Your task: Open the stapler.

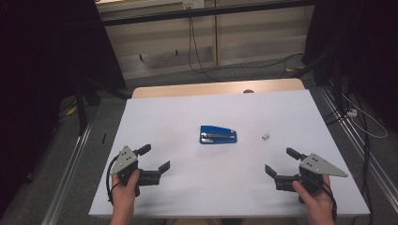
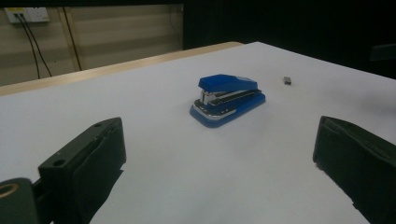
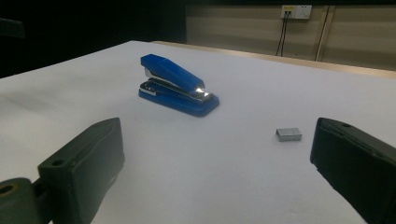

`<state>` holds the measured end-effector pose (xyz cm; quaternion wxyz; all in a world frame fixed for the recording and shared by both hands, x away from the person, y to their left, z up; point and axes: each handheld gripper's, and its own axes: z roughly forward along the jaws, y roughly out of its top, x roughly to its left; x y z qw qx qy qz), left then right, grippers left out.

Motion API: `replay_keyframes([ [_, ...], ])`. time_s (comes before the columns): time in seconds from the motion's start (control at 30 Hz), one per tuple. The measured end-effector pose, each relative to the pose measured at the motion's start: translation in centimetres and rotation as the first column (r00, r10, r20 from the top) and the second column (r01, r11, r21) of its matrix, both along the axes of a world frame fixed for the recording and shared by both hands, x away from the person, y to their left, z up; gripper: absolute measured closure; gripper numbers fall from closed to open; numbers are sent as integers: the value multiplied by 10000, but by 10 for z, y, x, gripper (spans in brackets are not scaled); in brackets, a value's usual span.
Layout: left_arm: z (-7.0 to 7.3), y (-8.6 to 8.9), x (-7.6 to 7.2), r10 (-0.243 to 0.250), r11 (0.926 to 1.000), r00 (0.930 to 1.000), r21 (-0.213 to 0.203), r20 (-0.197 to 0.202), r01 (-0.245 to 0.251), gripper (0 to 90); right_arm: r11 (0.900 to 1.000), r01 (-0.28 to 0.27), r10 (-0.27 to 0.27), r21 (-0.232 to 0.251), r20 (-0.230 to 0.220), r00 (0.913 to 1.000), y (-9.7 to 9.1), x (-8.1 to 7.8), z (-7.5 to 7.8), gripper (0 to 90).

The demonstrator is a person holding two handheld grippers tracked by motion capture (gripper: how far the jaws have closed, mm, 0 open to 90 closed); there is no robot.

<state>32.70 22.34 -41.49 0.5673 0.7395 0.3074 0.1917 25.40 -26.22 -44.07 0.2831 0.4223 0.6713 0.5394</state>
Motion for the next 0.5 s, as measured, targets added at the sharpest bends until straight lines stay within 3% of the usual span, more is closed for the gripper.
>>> replay_keyframes([
  [0.2, -1, -7, 4, -158, 9999, 9998, 47, -101, 158, 25, 9996, -96, 95, -280, -52, 9999, 3, 2, 0, 30],
  [0.33, -1, -13, 10, -228, 9997, 9996, 73, -155, 229, 25, 9969, -242, 235, -755, -103, 9997, 7, 6, 0, 31],
  [0.5, 0, -21, 16, -385, 9993, 9990, 29, -207, 386, 26, 9951, -379, 364, -910, -186, 9992, 10, 10, 1, 34],
])
